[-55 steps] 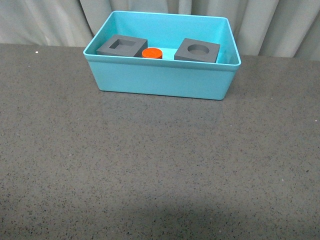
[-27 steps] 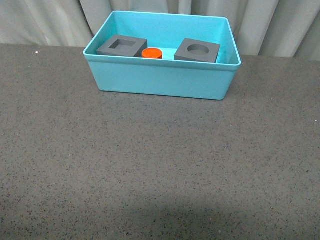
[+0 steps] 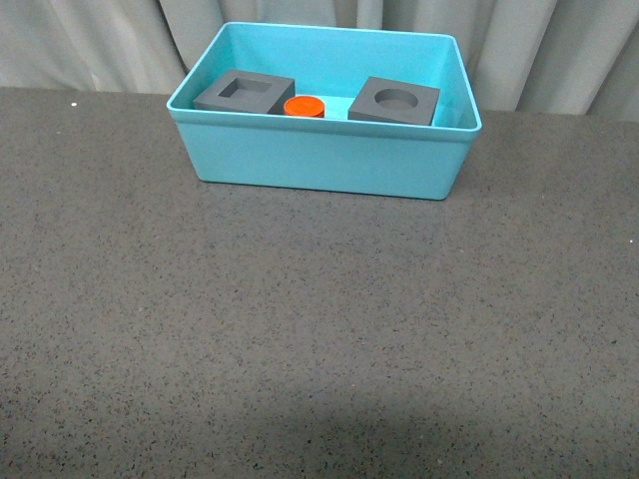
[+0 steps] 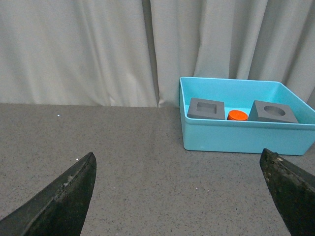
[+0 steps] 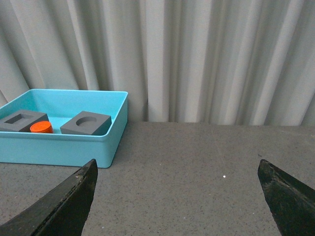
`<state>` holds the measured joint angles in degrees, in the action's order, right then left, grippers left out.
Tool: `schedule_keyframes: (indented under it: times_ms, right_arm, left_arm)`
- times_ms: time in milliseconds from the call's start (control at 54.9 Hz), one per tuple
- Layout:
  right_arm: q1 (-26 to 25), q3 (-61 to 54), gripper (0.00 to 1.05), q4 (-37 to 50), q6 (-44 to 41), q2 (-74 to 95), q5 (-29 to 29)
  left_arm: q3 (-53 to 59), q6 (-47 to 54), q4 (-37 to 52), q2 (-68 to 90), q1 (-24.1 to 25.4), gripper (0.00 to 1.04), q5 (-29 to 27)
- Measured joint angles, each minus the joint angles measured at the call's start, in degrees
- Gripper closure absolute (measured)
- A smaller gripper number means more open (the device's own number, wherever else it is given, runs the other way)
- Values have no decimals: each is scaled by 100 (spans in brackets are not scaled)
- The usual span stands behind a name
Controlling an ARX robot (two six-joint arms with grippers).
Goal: Place gray and orange parts in blue box
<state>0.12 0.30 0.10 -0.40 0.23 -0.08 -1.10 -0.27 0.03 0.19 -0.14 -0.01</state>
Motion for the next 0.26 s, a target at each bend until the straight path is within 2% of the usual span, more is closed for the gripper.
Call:
schedule_keyframes:
  times_ms: [255]
  right_arm:
    - [0,0,10,0,0,0,0]
  left_arm:
    - [0,2,0,0,0,7,0]
